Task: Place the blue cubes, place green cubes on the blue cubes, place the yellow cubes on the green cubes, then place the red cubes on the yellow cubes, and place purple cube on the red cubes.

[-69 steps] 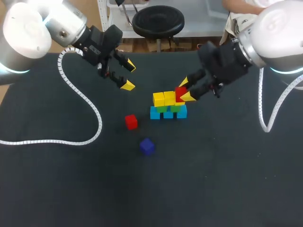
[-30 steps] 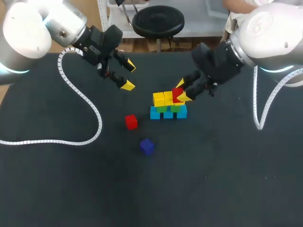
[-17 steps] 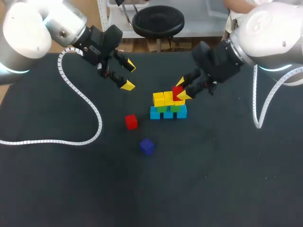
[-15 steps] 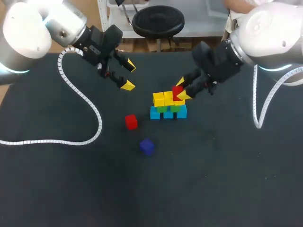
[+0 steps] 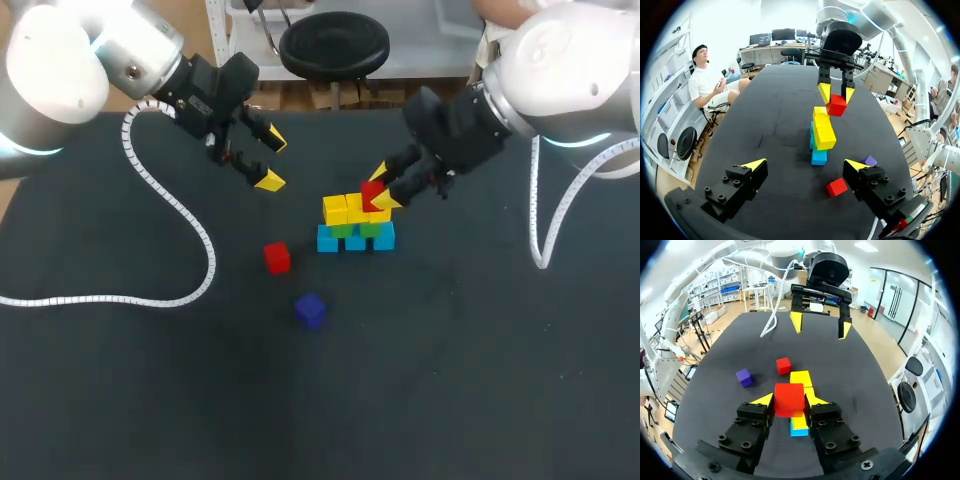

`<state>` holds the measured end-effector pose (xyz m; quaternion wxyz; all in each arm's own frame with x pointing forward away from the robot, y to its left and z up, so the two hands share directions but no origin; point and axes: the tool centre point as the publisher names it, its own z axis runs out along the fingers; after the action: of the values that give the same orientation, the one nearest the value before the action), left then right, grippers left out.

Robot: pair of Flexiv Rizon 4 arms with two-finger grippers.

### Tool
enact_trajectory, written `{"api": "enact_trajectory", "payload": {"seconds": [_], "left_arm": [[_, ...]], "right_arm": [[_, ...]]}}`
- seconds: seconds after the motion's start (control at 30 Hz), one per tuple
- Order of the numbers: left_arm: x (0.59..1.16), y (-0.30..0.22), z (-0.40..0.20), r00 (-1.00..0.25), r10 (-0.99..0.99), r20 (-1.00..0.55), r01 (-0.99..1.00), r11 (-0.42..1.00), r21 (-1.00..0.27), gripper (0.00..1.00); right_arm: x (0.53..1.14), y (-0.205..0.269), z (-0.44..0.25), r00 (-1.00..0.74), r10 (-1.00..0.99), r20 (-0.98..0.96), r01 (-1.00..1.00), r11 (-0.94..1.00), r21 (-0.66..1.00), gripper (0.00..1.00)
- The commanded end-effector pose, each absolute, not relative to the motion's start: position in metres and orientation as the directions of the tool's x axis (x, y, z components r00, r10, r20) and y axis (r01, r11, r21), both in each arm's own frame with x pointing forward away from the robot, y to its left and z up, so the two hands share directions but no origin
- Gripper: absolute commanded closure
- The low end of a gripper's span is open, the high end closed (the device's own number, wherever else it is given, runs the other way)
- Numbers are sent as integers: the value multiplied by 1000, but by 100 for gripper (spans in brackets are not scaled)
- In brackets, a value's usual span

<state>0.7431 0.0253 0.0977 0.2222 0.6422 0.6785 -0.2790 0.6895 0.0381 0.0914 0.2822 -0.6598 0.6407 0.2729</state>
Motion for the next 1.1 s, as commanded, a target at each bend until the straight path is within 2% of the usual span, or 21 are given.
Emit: {"api": "enact_trajectory", "payload": {"seconds": [0.03,1.1], "left_arm": [[745,25,98,-77,750,-657,995,17,-97,0],[745,25,98,-77,750,-657,995,17,-97,0]], "right_arm": [[691,38,91,28,-691,-722,-1000,-20,-20,100],[697,40,90,27,-692,-722,-1000,-12,-26,100]]}}
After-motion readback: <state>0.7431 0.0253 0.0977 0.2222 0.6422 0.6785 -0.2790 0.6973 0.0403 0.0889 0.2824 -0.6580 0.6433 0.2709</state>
